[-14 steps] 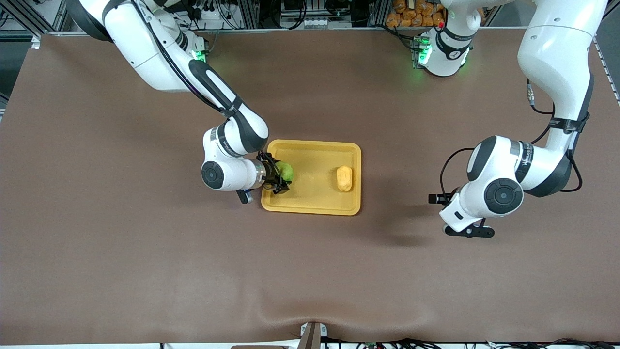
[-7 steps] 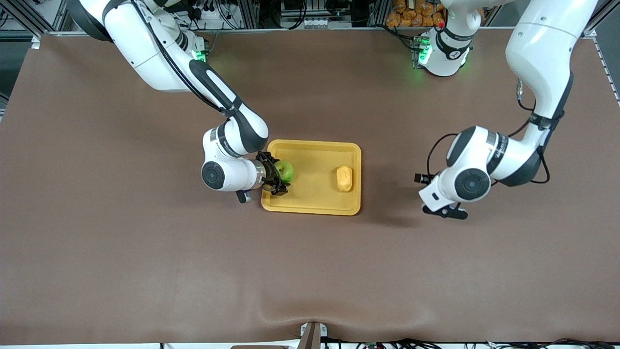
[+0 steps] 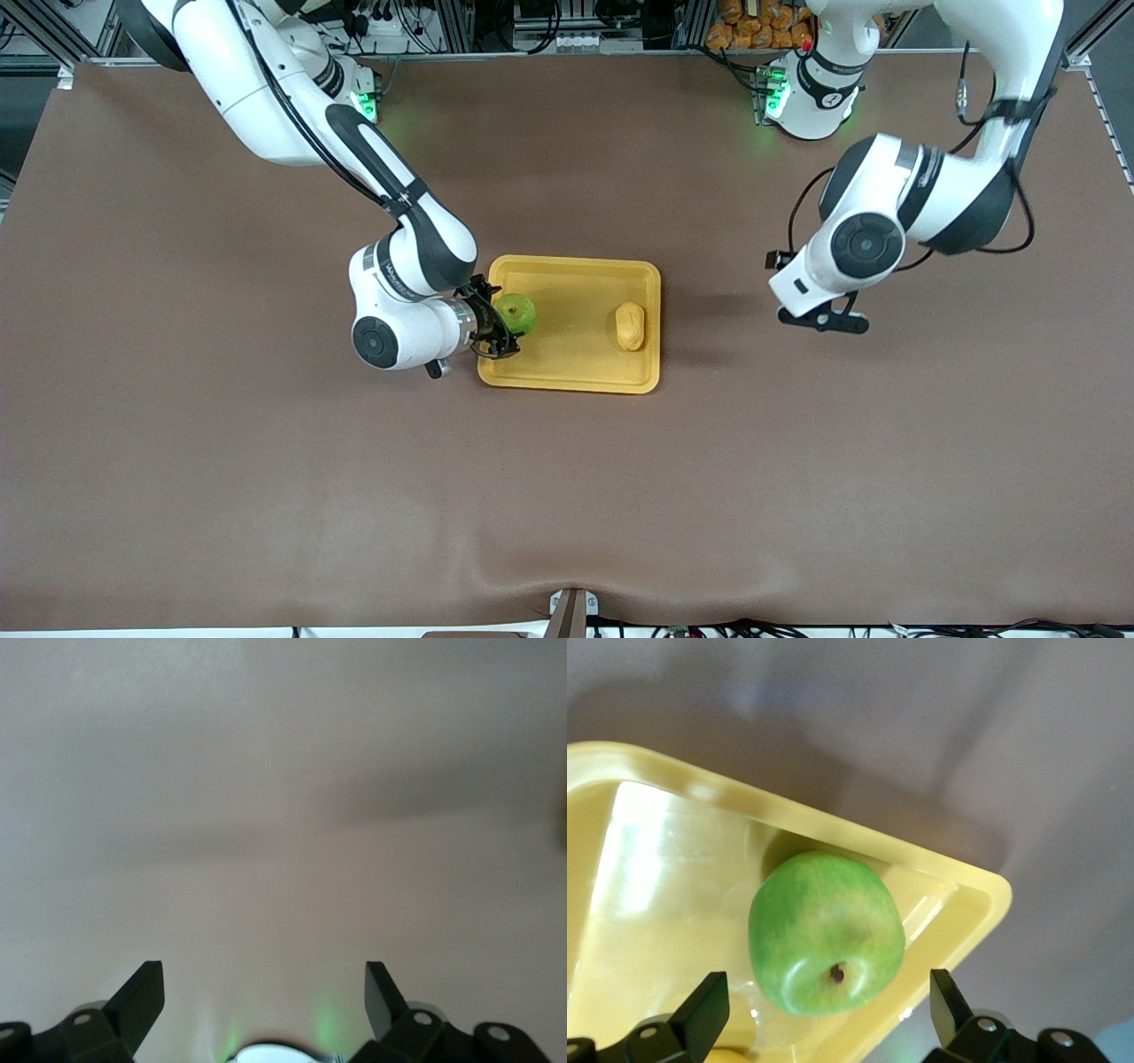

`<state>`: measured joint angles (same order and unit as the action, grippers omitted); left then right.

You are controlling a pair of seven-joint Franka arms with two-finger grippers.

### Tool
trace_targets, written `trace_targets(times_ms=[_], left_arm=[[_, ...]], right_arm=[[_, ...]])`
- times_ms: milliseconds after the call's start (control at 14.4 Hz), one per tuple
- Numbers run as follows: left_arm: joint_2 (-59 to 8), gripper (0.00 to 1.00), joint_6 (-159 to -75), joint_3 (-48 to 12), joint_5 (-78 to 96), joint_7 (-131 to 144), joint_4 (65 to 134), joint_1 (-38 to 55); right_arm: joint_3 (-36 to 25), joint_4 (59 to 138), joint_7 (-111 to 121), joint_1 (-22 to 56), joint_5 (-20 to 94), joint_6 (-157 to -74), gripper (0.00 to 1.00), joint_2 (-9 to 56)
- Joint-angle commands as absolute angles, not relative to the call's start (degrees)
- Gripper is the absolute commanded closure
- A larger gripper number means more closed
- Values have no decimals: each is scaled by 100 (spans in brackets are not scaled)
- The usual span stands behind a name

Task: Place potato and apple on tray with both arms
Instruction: 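Open the left gripper over the tray while the right gripper lowers the apple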

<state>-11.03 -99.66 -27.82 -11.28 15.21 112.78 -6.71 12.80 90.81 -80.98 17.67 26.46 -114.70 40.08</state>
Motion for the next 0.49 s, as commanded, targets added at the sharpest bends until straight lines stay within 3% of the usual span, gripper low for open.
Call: trace_targets(times_ms=[0, 208, 417], left_arm=[[-546, 0, -9188, -2856, -809, 1328, 10980, -774], [-580, 0, -8263, -2856, -633, 1301, 9961, -730], [-554, 0, -8235, -2822, -633, 1248, 9345, -782]], right_arm=[[1204, 8808, -8271, 1688, 2540, -10996, 0, 3824], [1160, 8780, -8139, 1417, 2522, -10916, 0, 3324], [1108, 8929, -7325, 1117, 2514, -10942, 0, 2910]])
